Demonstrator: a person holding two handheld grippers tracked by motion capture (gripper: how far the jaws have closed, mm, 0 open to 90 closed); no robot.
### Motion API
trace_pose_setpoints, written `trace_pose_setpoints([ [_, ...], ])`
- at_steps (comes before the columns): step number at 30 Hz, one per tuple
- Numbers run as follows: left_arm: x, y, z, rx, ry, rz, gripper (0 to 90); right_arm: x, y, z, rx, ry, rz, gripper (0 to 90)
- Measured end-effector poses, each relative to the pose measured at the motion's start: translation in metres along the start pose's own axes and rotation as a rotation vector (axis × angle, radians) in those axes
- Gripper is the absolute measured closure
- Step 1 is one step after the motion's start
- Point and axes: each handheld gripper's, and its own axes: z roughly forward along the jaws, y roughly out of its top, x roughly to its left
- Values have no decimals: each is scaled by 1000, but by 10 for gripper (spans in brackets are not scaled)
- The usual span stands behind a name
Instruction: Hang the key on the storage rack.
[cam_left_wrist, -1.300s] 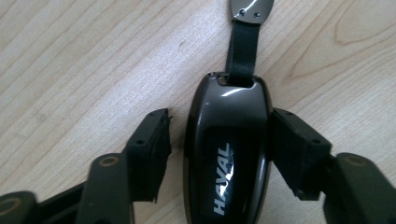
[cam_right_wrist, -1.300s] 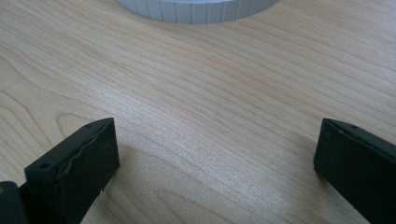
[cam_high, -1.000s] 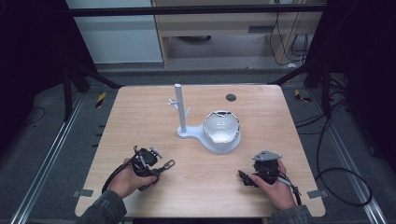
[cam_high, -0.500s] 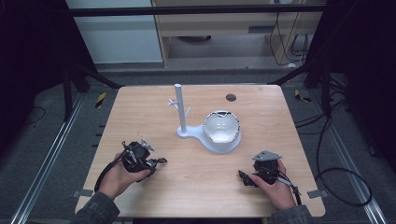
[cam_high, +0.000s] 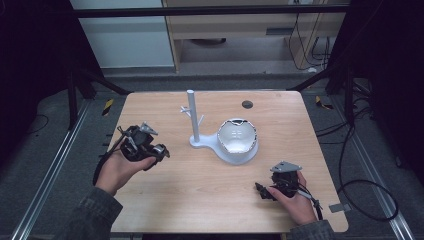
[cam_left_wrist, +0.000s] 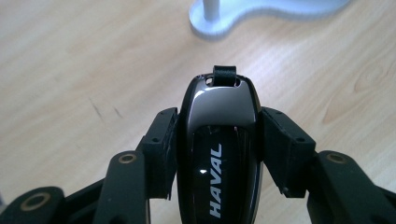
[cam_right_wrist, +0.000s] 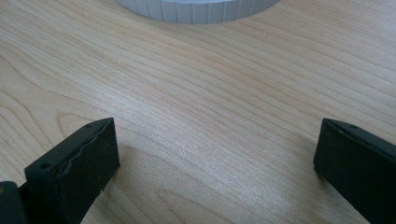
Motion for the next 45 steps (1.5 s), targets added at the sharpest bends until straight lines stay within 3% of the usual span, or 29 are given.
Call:
trace_pose_setpoints([
  [8, 7, 43, -30, -56, 34, 12, 490, 0, 0, 0, 2, -1, -6, 4],
  [17, 6, 73, -48, -77, 56, 38, 490, 0, 0, 0, 1, -1, -3, 4],
  [21, 6, 79, -52, -82, 63, 57, 490, 0, 0, 0, 1, -1, -3, 4],
  [45, 11, 104, -75, -110, 86, 55, 490, 0, 0, 0, 3, 0, -9, 4],
])
